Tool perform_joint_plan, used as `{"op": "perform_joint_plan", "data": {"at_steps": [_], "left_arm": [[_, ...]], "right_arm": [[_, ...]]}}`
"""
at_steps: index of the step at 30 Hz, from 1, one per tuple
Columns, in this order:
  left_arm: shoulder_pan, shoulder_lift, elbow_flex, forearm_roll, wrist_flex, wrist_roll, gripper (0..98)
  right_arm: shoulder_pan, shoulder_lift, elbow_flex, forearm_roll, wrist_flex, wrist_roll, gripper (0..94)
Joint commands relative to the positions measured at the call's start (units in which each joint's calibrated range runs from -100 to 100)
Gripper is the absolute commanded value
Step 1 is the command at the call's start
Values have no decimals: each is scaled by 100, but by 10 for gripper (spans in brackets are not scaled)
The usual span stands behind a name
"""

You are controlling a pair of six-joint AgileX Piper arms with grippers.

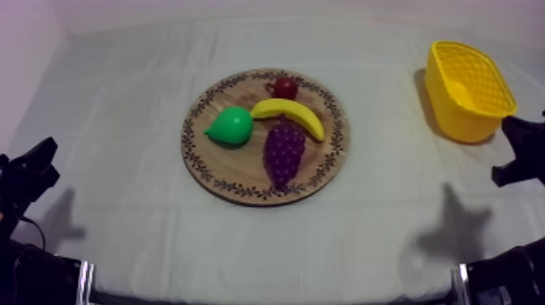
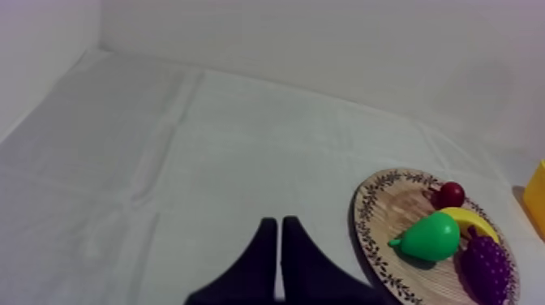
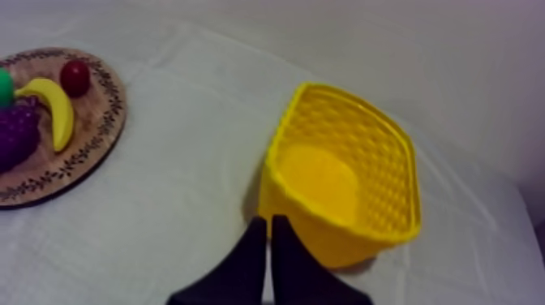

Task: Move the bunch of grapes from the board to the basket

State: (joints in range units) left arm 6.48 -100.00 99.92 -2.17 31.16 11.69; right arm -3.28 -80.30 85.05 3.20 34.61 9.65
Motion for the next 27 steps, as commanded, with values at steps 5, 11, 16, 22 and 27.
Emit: {"op": "perform_joint_plan", "data": {"at_steps": [5, 11, 16, 22, 27], "left_arm": [[0, 0, -3, 0, -3, 1, 1], [0, 0, -3, 0, -3, 1, 1], [0, 0, -3, 0, -3, 1, 1], [0, 0, -3, 0, -3, 1, 1], [0, 0, -3, 0, -3, 1, 1]], "right_arm": [[-857, 1625, -1876, 419, 405, -365, 7], [-1299, 2898, -3418, 437, 973, -453, 7], [-1599, 3808, -4598, 367, 1612, -621, 6], [-1956, 4874, -5944, 227, 2691, -1062, 4], [-2230, 5700, -6970, 154, 3559, -1513, 3]]}}
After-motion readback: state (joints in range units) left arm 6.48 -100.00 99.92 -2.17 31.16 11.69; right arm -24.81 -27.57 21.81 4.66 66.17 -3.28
